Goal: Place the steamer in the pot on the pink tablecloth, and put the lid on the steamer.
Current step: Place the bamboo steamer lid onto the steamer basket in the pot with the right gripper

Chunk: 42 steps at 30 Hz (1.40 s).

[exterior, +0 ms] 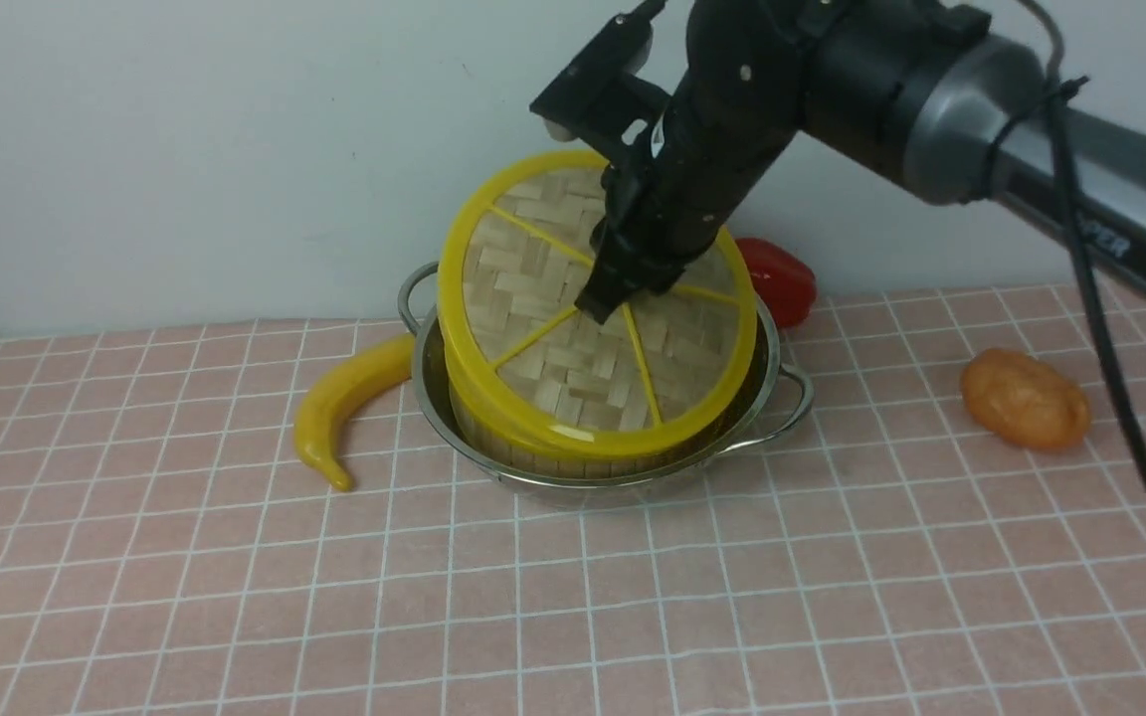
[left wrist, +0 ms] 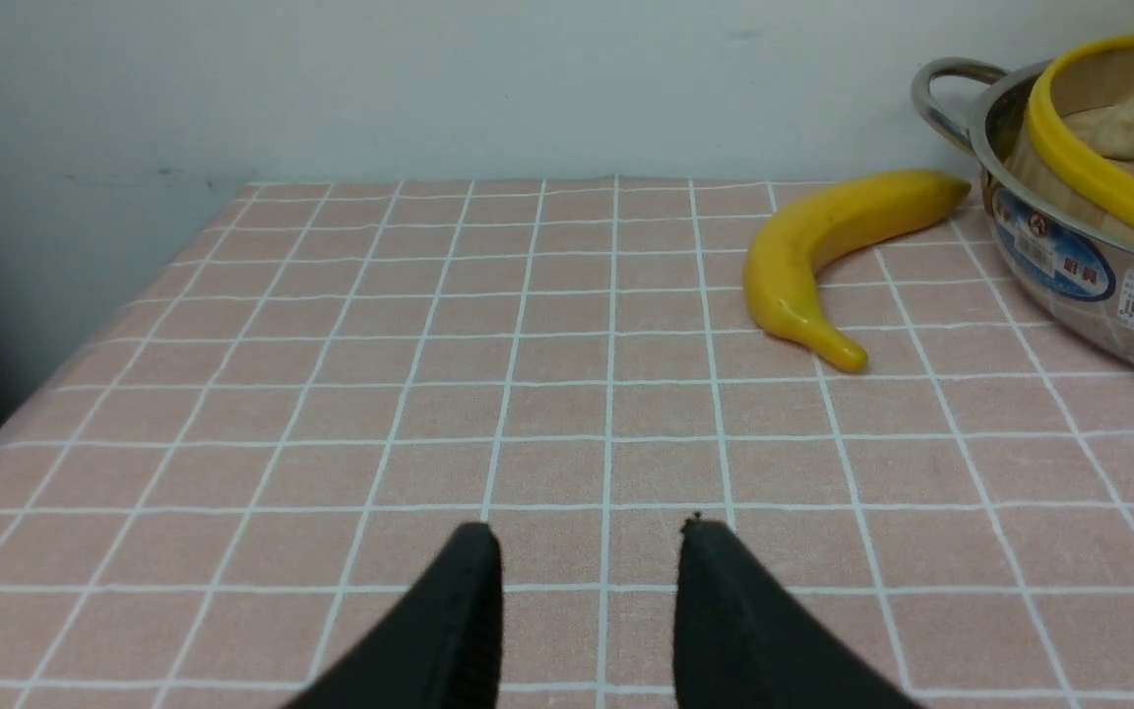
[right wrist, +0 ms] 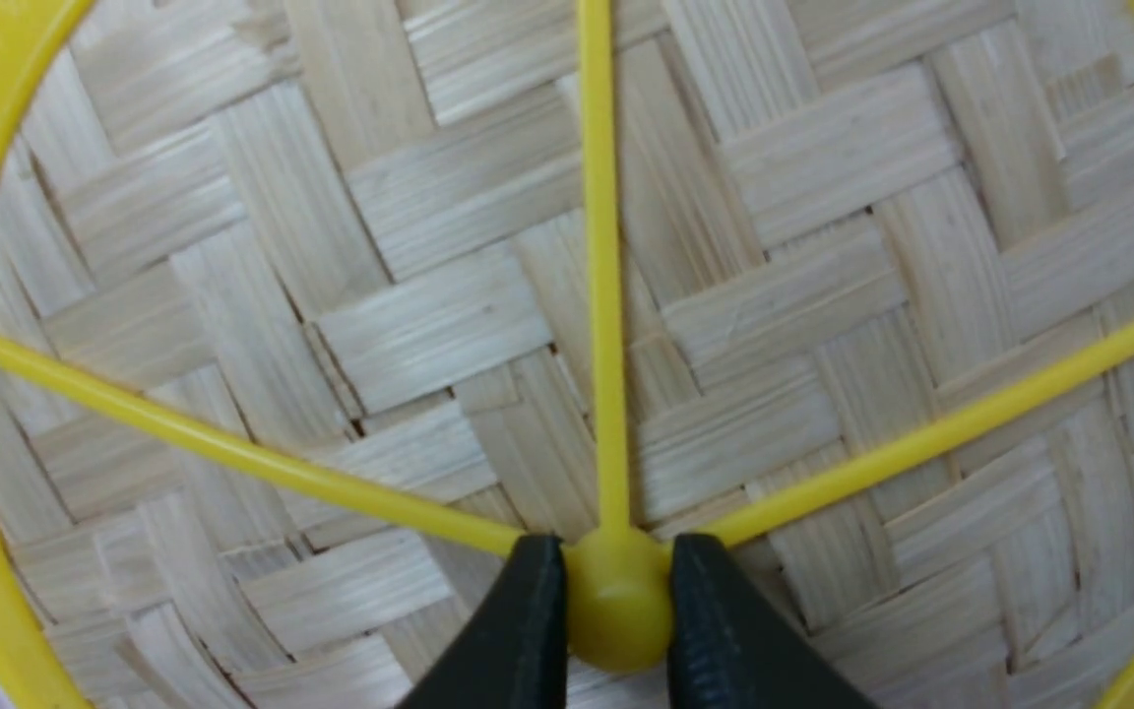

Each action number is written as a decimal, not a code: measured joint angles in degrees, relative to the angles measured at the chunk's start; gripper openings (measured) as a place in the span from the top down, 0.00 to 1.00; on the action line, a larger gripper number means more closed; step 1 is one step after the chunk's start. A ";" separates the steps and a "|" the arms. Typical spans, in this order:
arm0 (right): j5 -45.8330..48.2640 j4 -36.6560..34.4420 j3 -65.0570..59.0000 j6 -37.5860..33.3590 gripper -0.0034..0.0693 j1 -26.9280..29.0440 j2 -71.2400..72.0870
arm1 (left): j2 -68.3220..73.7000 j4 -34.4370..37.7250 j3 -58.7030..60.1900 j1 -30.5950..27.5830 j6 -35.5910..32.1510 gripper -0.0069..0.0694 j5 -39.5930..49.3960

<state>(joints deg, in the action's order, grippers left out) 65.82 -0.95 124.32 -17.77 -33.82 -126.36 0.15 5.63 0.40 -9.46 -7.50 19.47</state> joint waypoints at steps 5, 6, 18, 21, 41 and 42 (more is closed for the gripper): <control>-0.70 0.00 1.36 -1.43 0.75 0.00 -2.09 | 0.00 0.00 0.00 0.00 0.00 0.59 0.00; -1.21 0.00 1.36 -1.77 0.75 0.00 -2.36 | 0.00 0.00 0.00 0.00 0.00 0.59 0.00; -4.78 1.33 1.43 -2.08 0.75 0.00 -4.30 | 0.00 0.00 0.00 0.00 0.00 0.59 0.00; -6.10 1.79 1.43 -2.17 0.75 0.00 -4.50 | 0.00 0.00 0.00 0.00 0.00 0.59 0.00; -8.43 3.54 1.43 -2.19 0.75 0.00 -5.72 | 0.00 0.00 0.00 0.00 0.00 0.59 0.00; -8.61 3.54 1.43 -2.19 0.75 0.00 -5.73 | 0.00 0.00 0.00 0.00 0.00 0.59 0.00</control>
<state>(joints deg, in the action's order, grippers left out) 57.21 2.59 125.75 -19.96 -33.82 -132.08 0.15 5.63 0.40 -9.46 -7.50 19.47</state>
